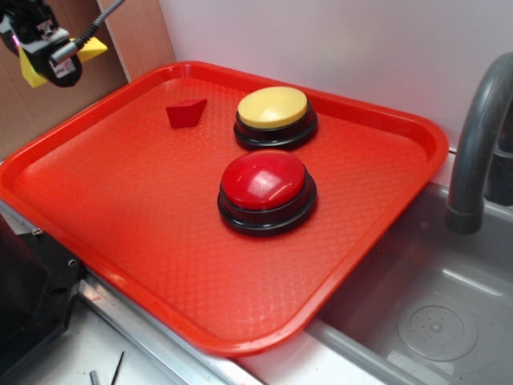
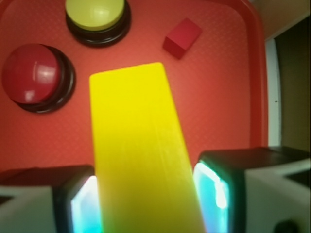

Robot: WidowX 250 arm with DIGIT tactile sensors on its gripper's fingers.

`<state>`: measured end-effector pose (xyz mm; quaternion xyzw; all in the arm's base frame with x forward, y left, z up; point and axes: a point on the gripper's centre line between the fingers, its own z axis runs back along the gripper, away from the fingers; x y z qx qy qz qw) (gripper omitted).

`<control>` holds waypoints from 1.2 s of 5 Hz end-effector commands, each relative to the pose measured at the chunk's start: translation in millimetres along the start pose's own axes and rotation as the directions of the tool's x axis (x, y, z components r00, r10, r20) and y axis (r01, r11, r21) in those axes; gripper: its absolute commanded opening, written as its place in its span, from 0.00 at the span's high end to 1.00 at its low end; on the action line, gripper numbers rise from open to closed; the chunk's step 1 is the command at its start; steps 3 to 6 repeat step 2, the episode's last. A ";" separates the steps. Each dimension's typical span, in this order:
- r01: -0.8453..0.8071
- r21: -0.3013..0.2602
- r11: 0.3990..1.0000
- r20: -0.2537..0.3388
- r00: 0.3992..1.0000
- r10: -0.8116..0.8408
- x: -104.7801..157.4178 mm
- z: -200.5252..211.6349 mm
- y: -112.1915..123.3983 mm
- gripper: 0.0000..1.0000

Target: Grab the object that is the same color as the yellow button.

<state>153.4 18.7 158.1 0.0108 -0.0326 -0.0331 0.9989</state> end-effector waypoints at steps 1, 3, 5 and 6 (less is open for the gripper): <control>-0.049 -0.022 0.999 0.042 0.998 0.050 3.3 1.2 15.1 1.00; -0.031 -0.031 0.999 0.060 0.998 0.033 1.8 -3.1 16.4 1.00; -0.031 -0.031 0.999 0.060 0.998 0.033 1.8 -3.1 16.4 1.00; -0.031 -0.031 0.999 0.060 0.998 0.033 1.8 -3.1 16.4 1.00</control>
